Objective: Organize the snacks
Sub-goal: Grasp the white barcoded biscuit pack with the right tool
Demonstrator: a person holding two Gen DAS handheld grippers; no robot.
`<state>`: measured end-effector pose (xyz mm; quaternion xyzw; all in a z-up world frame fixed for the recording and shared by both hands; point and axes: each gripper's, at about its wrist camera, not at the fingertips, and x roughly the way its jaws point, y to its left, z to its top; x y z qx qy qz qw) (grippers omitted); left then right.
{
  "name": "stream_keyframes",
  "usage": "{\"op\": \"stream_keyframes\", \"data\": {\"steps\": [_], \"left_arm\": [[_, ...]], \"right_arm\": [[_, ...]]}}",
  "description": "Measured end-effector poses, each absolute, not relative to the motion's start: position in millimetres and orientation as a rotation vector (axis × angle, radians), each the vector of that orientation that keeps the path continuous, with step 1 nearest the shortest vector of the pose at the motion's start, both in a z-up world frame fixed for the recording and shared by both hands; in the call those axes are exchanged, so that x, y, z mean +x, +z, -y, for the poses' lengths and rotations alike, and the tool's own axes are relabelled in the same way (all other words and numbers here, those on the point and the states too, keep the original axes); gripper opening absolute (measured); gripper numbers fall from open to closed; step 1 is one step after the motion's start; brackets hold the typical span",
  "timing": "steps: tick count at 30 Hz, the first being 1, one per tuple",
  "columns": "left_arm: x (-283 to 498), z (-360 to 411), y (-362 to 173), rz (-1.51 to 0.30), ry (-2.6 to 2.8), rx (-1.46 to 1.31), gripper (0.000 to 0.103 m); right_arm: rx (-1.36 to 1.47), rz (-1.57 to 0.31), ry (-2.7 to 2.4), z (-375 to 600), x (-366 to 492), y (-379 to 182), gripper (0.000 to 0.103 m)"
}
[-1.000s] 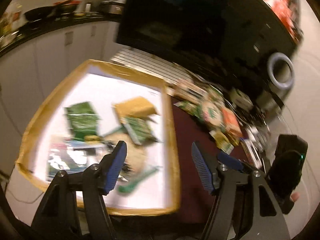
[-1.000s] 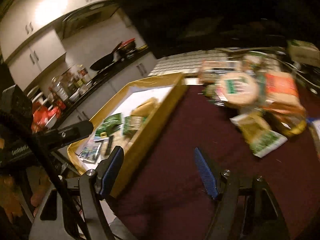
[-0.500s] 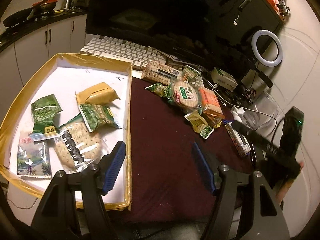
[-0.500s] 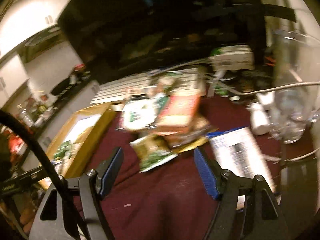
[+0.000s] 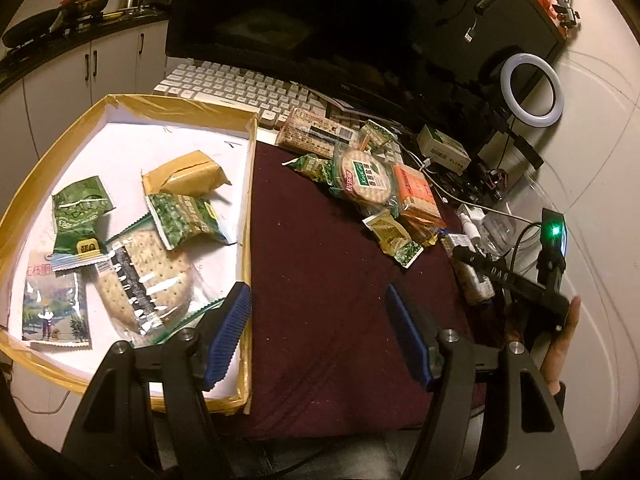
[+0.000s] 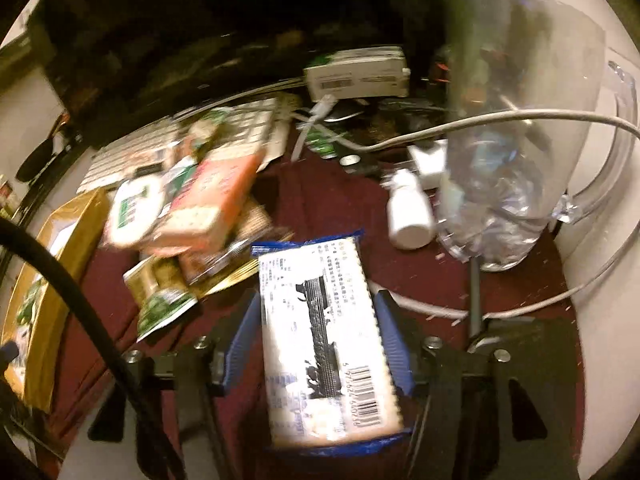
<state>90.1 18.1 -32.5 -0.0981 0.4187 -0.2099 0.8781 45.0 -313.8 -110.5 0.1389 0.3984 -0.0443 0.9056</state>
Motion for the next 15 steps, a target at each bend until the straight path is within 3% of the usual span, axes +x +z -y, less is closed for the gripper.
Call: {"op": "stream_keyframes", "data": {"steps": [7,15], "left_arm": [[100,10,-40,-0.930,-0.512,-0.204,0.070],[149,69,-67,-1.112,-0.545,-0.250,0.070]], "right_arm": [[0.338,-0.776,-0.064,301,40,-107,0.057],[0.471,-0.736,-0.041,314,39,-109,0.057]]}}
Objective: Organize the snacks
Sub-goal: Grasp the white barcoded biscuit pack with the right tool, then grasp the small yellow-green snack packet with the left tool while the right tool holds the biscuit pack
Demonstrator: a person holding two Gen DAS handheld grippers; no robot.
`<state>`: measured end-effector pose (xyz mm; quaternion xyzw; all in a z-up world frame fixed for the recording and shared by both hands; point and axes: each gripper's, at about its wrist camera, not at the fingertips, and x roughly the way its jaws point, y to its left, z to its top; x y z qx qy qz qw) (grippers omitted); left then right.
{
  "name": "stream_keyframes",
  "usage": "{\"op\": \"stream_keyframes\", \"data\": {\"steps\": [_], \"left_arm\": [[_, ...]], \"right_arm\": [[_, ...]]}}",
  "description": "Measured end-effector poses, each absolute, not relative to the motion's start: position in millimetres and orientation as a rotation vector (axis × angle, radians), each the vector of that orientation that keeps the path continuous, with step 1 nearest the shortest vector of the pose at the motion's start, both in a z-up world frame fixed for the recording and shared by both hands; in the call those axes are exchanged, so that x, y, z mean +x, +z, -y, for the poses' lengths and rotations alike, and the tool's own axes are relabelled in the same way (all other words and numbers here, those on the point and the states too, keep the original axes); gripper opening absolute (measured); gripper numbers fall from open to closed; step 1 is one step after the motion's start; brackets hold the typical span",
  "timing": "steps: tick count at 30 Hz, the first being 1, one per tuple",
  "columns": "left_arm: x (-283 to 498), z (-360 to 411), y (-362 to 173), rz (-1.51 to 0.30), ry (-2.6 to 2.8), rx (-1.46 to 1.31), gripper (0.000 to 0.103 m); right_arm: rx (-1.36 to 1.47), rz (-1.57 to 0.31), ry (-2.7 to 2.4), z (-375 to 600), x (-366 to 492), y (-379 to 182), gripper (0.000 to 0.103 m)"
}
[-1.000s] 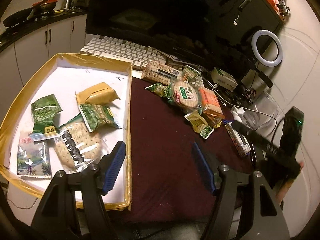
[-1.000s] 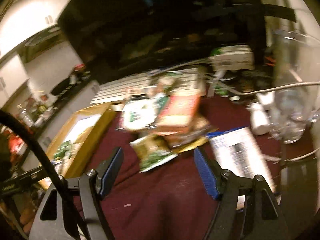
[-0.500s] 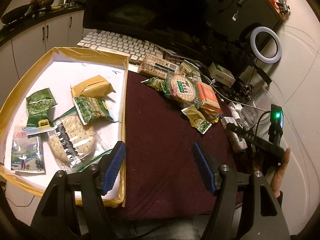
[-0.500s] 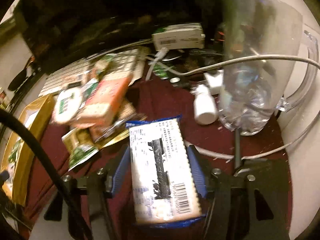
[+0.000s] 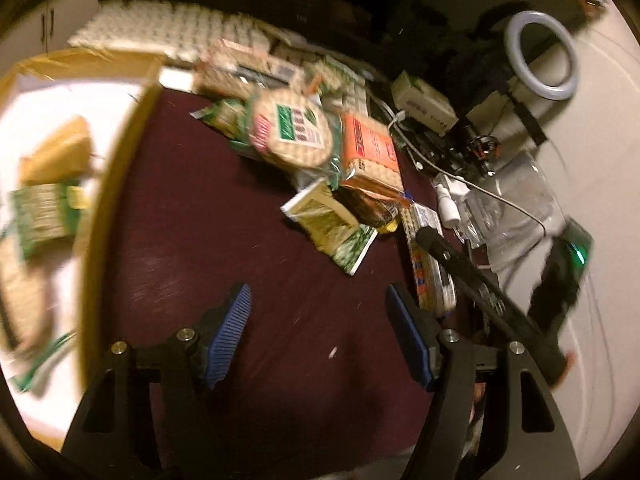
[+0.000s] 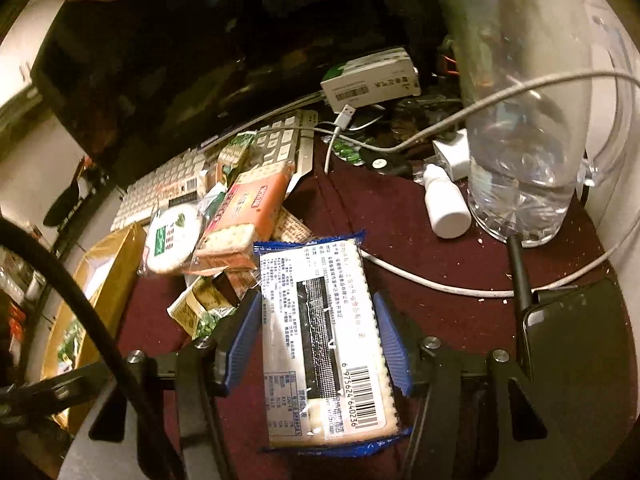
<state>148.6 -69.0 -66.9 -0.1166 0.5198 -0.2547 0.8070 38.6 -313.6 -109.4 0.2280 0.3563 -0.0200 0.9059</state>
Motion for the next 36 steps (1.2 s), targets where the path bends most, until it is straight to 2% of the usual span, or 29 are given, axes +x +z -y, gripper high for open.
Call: {"op": "stream_keyframes", "data": {"steps": [3,12,14,17,19,26,27,30,36], "left_arm": [[170,90,-77,-1.162,-0.504,-0.274,0.070],[196,123,-89,-1.158,-0.318,-0.205,0.070],[195,123,-90,-1.135,-0.307,-0.168,0.059],[190,112,-89,-1.126,-0.345,-0.148,0.051],[186,101,-87,-1.128,-0.365,-0.138,0.039],[150,69,-84,-1.118,-0.457,-0.022,0.039],[144,67,-84,-1.115,-0.455,0.001,0.041],[135,67,-83,-1.111,-0.440,0.017,0.060],[113,78,-81,-1.107,-0.467,0.108,0.060]], "right_arm": [[0.479,-0.736,-0.021,314,40,-110,0.057],[0.484,-0.730,0.000,313,42,-111,0.057],[0.476,-0.730,0.004,312,42,-111,0.057],[0.457,-0.726,0.011,308,42,-110,0.057],[0.444,-0.728,0.020,305,43,-109,0.057],[0.436,-0.734,0.022,304,44,-110,0.057],[0.435,-0.735,0.022,304,44,-111,0.057],[0.432,-0.737,0.021,303,45,-111,0.057],[0.421,-0.740,0.017,302,45,-111,0.057]]}}
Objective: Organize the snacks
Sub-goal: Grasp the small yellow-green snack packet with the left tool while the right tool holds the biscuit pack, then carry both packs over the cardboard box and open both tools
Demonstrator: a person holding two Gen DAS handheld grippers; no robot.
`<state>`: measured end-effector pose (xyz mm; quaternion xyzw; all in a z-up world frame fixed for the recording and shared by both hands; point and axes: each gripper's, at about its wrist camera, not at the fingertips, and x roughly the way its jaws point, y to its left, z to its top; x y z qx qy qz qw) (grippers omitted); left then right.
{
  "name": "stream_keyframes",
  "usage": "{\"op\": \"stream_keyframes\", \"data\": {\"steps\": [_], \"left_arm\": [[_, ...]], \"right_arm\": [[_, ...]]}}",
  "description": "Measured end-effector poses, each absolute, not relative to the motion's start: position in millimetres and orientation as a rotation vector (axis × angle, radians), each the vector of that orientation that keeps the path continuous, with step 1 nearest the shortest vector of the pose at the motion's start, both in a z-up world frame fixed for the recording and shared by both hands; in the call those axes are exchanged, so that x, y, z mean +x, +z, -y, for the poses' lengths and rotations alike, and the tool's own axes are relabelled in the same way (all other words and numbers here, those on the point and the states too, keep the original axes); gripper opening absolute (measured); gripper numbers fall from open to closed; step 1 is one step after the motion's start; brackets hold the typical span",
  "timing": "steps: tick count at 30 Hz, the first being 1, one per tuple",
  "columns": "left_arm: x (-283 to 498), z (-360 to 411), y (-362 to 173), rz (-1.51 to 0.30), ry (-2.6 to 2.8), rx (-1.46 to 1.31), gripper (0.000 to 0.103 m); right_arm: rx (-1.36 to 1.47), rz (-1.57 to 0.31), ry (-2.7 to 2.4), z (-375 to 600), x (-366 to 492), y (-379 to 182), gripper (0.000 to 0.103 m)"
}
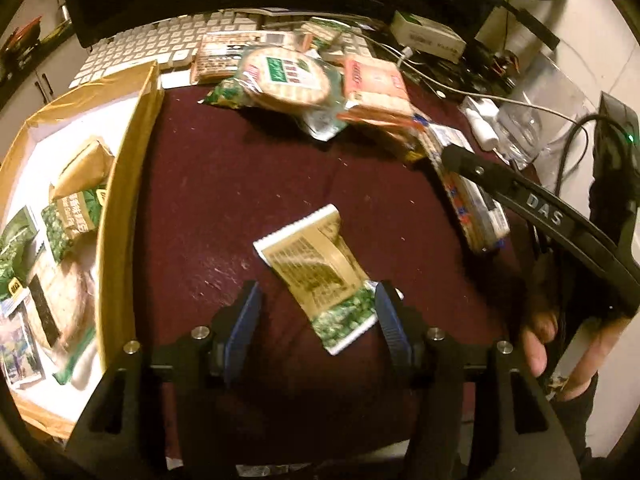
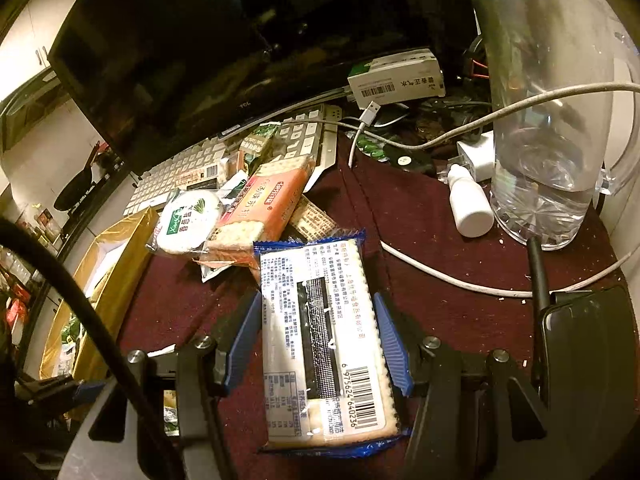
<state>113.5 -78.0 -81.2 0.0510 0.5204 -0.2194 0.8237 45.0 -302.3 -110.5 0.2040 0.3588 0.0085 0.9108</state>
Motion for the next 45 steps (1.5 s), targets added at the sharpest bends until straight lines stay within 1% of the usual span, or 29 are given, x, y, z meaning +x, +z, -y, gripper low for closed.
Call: {"op": "stream_keyframes", "data": {"steps": [2,4,7,9,12,14,16,19,20,21,22,26,27,28,30,33,36,38,39,40,42,43,44,45], "left_arm": [[118,81,-85,-1.117,-0.459,0.089,0.048],[122,81,-86,-1.128,-0.458,0.047,0.043],[124,81,-84,-1.111,-0.469,0.015,0.029],[123,80,-80,-1.082,-0.494,0.000,0.025],[124,76,-80,-1.078,-0.493,-0.008,0.025],[127,76,-82,-1.101,-0.486,-0.014,0.027],[128,78,-85,-1.112,-0.462,0.008,0.044],[128,78,-90,-1.096,-0.443,0.010,0.045],[128,78,-91,-1.093,-0.444,0.009,0.045],[126,77,-90,-1.087,-0.447,0.010,0.038],[126,76,-90,-1.083,-0.450,0.010,0.036],[120,65,-86,-1.072,-0.482,-0.033,0.027],[118,63,-84,-1.061,-0.497,-0.042,0.018],[116,60,-81,-1.048,-0.508,-0.044,0.013],[114,56,-78,-1.037,-0.515,-0.049,0.012],[113,53,-79,-1.034,-0.523,-0.059,0.012],[116,56,-82,-1.044,-0.511,-0.059,0.018],[120,59,-85,-1.058,-0.495,-0.043,0.030],[124,63,-87,-1.064,-0.472,-0.018,0.042],[126,65,-90,-1.069,-0.458,0.001,0.044],[127,68,-91,-1.043,-0.442,0.030,0.045],[126,68,-91,-1.037,-0.441,0.027,0.043],[125,68,-92,-1.029,-0.448,0.022,0.036],[124,67,-91,-1.023,-0.456,0.024,0.033]], "right_arm": [[0.420,-0.740,0.018,302,45,-110,0.057],[0.416,-0.739,0.015,302,45,-110,0.057],[0.410,-0.740,0.015,302,46,-110,0.057],[0.413,-0.740,0.015,301,46,-110,0.057],[0.411,-0.740,0.015,301,46,-110,0.057],[0.410,-0.741,0.015,301,46,-110,0.057],[0.410,-0.741,0.015,301,46,-110,0.057],[0.407,-0.741,0.013,301,46,-110,0.057],[0.402,-0.741,0.011,301,46,-110,0.057],[0.397,-0.741,0.008,300,45,-110,0.057],[0.392,-0.742,0.008,299,46,-110,0.057],[0.345,-0.758,-0.021,292,45,-107,0.057],[0.326,-0.767,-0.038,289,43,-107,0.057],[0.321,-0.770,-0.048,286,39,-106,0.057],[0.345,-0.780,-0.052,285,28,-106,0.057],[0.388,-0.781,-0.031,286,16,-106,0.056],[0.396,-0.783,-0.035,284,11,-107,0.056],[0.392,-0.788,-0.038,281,12,-107,0.057],[0.389,-0.788,-0.033,278,12,-106,0.057],[0.386,-0.779,-0.024,274,12,-105,0.057],[0.384,-0.767,0.002,267,11,-101,0.056],[0.379,-0.760,0.017,262,11,-100,0.056],[0.372,-0.753,0.028,258,10,-98,0.057],[0.359,-0.744,0.041,253,9,-97,0.057]]}}
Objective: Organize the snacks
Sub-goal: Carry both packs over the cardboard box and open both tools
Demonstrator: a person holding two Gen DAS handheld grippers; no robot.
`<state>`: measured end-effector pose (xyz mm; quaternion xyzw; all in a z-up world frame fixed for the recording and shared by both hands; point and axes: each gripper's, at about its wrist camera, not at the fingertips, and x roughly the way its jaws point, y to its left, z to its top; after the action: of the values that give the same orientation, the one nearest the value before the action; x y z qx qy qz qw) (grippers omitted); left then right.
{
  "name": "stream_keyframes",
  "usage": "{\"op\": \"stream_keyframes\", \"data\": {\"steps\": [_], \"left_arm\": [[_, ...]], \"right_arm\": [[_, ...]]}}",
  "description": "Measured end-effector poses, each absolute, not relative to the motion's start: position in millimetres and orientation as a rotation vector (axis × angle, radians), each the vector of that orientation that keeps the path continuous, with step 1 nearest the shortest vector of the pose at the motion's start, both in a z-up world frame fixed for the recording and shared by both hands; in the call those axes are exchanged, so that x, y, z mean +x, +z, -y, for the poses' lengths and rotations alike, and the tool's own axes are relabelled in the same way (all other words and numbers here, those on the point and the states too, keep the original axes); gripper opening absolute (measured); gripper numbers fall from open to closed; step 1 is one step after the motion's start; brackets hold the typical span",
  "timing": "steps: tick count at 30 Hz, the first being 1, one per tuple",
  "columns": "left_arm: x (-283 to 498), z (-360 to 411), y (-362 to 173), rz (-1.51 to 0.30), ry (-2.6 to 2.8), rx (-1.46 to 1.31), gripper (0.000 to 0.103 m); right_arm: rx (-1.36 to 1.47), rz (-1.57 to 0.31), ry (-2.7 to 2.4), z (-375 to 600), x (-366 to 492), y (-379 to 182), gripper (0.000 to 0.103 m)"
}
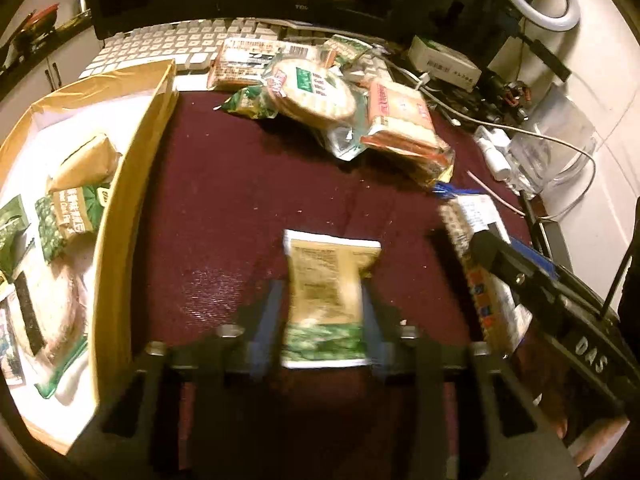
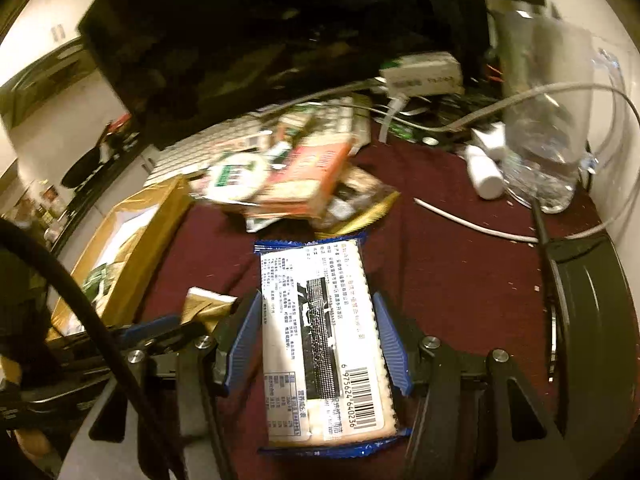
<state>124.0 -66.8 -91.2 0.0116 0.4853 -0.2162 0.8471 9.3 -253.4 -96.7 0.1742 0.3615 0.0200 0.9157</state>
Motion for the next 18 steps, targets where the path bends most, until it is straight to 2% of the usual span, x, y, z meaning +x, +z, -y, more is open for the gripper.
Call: {"op": "stream_keyframes", "data": {"steps": [10,18], "left_arm": [[114,41,-78,-1.016,-0.525,-0.110,0.010],[100,9,-52,-0.950,-0.536,-0.220,0.008]], "right_arm": [[0.367,-0.700,0.130,238,7,-90,0.057],[0.363,-0.673,0.191,217,12,-80,0.056]]}}
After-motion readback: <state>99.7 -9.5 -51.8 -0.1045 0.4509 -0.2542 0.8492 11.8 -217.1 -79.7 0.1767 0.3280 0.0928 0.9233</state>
